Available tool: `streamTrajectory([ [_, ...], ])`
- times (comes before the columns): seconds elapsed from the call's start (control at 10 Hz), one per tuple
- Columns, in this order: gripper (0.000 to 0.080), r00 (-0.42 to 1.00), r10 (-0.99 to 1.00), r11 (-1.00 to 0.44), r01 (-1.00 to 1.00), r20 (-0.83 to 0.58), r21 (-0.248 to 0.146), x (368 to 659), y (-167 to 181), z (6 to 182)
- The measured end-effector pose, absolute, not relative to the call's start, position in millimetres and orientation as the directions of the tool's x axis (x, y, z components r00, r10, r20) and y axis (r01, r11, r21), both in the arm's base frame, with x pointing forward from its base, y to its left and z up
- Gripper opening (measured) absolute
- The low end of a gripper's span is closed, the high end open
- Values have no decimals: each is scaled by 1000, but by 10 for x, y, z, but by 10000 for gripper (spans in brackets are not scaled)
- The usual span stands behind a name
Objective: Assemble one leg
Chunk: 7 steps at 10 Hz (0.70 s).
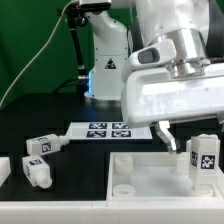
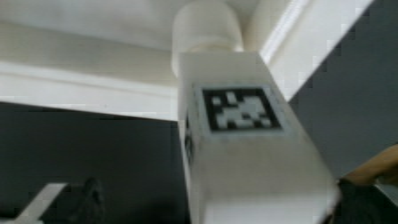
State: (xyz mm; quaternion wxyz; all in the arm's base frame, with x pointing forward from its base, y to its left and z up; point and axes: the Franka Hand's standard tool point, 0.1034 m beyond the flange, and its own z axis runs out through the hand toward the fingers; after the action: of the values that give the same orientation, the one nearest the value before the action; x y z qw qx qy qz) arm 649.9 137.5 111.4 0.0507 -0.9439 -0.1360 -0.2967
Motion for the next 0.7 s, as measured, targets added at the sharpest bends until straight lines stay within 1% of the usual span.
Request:
streamTrajectory([
  [0.1, 648, 821, 238, -955, 295, 519, -28, 6454, 1407, 1031],
  [0.5, 649, 921, 288, -943, 320, 261, -88, 6406, 1532, 1049],
  [0.6, 649, 938, 276, -948, 301, 209, -100, 6389, 1531, 1058],
  [0.7, 649, 962, 232, -964, 248, 146, -101, 6382, 1496, 1095],
])
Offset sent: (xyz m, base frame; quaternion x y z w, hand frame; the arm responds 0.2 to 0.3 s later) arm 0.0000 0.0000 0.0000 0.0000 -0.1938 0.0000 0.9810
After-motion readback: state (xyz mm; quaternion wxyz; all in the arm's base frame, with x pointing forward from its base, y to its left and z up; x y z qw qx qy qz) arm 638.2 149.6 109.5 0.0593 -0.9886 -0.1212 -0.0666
